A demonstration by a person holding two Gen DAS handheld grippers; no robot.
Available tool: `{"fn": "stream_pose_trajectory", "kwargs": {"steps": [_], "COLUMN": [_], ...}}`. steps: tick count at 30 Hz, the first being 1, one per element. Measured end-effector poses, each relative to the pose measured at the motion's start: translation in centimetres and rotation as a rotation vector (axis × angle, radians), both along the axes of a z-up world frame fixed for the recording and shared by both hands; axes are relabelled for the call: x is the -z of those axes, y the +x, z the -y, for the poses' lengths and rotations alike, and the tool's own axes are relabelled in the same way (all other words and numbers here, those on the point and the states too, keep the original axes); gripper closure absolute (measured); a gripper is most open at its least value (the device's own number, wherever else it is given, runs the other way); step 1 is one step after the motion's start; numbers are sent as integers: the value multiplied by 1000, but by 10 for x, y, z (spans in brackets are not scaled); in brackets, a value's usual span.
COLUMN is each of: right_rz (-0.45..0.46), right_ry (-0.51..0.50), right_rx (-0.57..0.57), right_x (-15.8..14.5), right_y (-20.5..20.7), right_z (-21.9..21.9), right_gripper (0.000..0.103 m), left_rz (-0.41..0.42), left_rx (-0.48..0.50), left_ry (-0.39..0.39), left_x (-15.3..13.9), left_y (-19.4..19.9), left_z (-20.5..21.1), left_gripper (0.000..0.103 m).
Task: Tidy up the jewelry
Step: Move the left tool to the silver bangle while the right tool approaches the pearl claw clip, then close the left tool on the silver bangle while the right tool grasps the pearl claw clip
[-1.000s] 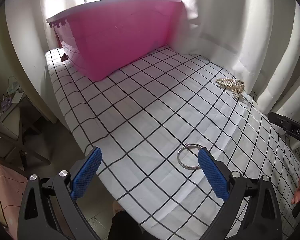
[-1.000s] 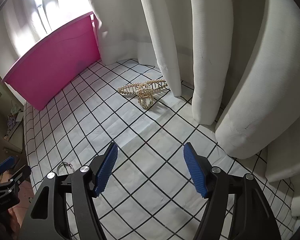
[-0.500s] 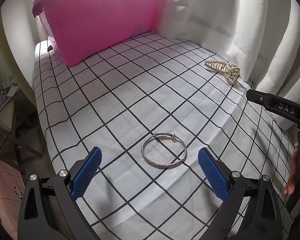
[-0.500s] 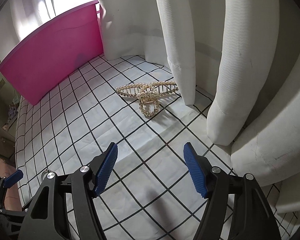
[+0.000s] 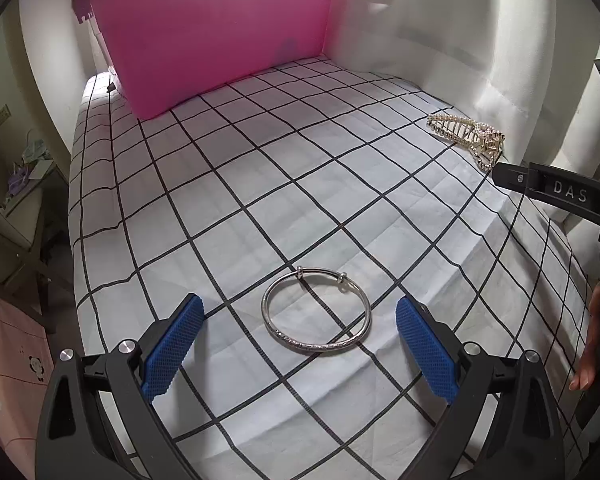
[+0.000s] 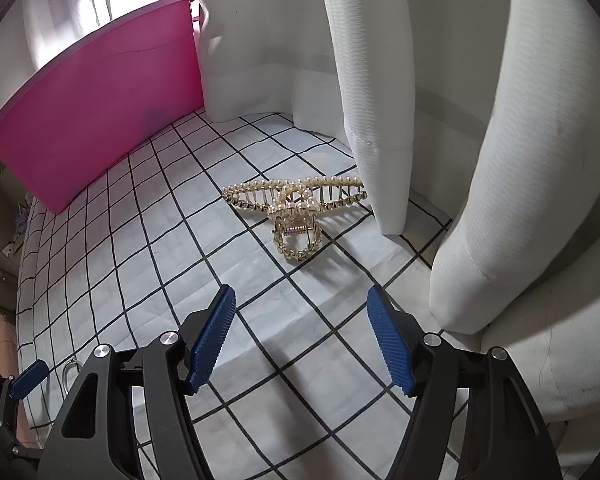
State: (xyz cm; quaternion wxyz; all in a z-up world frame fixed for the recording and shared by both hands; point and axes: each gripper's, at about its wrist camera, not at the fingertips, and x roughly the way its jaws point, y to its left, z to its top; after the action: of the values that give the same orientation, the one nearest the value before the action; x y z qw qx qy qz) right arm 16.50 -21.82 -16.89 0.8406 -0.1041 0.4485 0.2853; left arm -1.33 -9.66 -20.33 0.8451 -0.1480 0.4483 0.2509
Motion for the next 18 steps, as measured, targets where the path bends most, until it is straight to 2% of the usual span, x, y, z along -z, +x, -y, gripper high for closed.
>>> {"fn": "stream_pose_trajectory", "kwargs": {"steps": [10, 18], "right_rz": [-10, 28], "right_ry": [-17, -37], "right_rx": [-19, -34], "right_x": [15, 21], "right_y": [23, 33], "right_z": [-22, -36], "right_gripper": [38, 35], "left_rz": [5, 10], "left_rx": [-39, -93], "left_ry": [33, 53], "left_x": [3, 4], "left_y": [11, 11], "left_z": [5, 11], "left_gripper": [7, 6]}}
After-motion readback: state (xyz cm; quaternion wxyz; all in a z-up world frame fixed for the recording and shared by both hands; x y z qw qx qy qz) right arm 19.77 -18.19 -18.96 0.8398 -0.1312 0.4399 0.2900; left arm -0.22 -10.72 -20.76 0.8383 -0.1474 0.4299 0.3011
